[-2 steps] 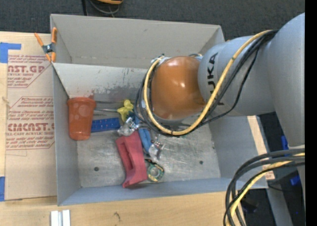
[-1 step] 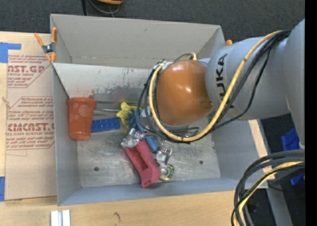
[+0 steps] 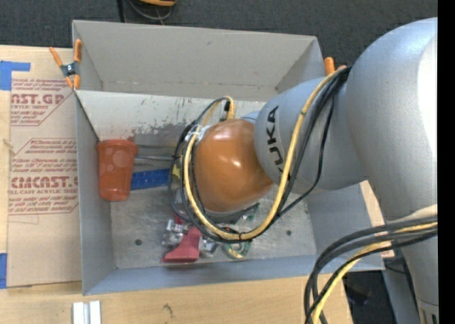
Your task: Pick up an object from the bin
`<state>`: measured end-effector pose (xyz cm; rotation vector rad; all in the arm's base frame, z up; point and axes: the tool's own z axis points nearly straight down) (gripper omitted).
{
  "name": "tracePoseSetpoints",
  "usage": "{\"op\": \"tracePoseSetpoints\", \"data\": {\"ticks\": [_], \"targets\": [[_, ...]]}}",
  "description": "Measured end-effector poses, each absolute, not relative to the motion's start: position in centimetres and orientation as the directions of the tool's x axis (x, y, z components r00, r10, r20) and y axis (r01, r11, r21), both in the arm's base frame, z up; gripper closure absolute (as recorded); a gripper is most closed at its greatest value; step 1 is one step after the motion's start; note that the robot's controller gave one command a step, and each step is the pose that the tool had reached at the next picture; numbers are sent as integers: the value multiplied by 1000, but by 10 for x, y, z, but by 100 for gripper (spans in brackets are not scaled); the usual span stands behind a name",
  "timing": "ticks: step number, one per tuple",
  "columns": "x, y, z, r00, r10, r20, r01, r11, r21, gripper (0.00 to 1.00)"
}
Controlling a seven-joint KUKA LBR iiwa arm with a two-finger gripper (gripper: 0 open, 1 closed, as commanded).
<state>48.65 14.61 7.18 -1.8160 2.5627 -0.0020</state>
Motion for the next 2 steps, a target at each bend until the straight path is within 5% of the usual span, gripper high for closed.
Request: {"op": "tracePoseSetpoints", "data": {"ticks": [1,2], "targets": [[487,146,72,-332,-943,0,-943,332,-1,100],[482,119,107,-274,-962,1,-962,274,10,100]]}}
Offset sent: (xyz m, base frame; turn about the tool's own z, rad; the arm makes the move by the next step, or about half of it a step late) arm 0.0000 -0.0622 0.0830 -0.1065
